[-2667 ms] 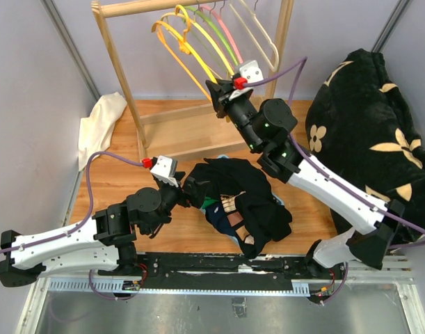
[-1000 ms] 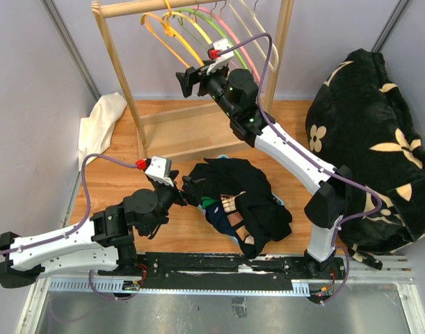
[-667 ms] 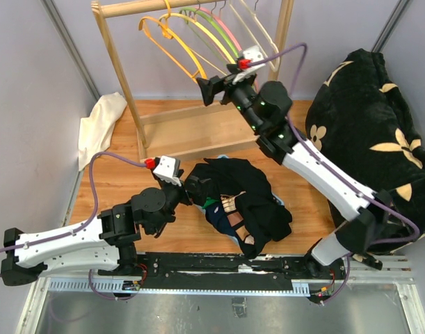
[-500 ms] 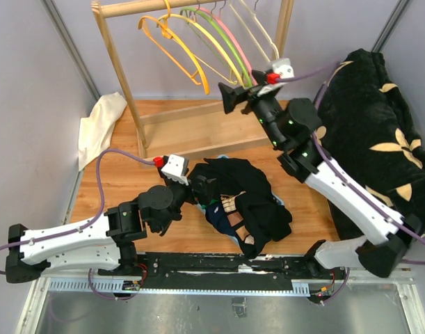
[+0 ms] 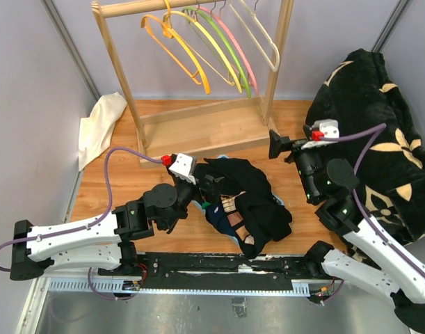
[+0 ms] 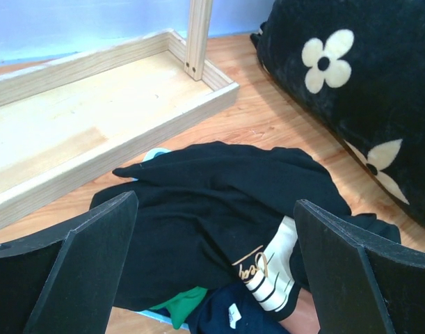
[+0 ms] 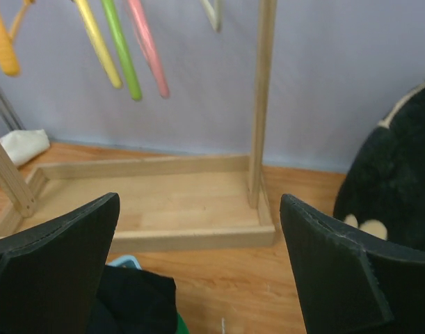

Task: Remove the t-shirt from the hanger
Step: Reset both arms

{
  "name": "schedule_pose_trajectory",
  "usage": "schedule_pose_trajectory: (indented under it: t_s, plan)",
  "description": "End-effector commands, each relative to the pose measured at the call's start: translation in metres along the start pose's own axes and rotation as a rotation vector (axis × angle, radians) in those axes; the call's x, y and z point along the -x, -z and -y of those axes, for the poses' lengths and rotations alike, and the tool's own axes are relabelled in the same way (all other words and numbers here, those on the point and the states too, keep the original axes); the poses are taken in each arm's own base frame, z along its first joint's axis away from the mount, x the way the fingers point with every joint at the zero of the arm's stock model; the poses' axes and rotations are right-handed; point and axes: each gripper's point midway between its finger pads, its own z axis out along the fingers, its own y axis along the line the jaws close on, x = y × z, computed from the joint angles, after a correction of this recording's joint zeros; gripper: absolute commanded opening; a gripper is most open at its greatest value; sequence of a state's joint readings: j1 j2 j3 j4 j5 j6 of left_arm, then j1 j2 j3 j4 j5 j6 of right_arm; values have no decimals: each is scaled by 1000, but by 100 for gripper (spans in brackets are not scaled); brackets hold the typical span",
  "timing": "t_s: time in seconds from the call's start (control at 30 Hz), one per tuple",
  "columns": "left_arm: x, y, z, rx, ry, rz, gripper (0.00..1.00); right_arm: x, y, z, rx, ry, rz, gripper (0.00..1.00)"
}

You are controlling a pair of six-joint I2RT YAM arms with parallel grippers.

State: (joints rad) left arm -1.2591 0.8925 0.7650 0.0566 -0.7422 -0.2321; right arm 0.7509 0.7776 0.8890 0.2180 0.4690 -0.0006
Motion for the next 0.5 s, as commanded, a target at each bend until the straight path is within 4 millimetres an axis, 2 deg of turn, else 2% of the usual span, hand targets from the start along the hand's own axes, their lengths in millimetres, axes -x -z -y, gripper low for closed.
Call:
schedule_pose_trajectory:
  t_s: [0.0, 0.1, 0.17, 0.47]
  plan:
    - [17, -3, 9, -16, 31, 42, 100, -30, 29, 37, -130, 16, -75, 98]
    - [16, -4, 10, -15, 39, 44, 100, -44, 43, 46, -146, 32, -105, 98]
    - [15, -4, 8, -10, 43, 45, 100, -47, 51, 51, -148, 23, -107, 98]
    - [17, -2, 5, 0, 58, 55, 100, -69, 69, 57, -142, 35, -176, 98]
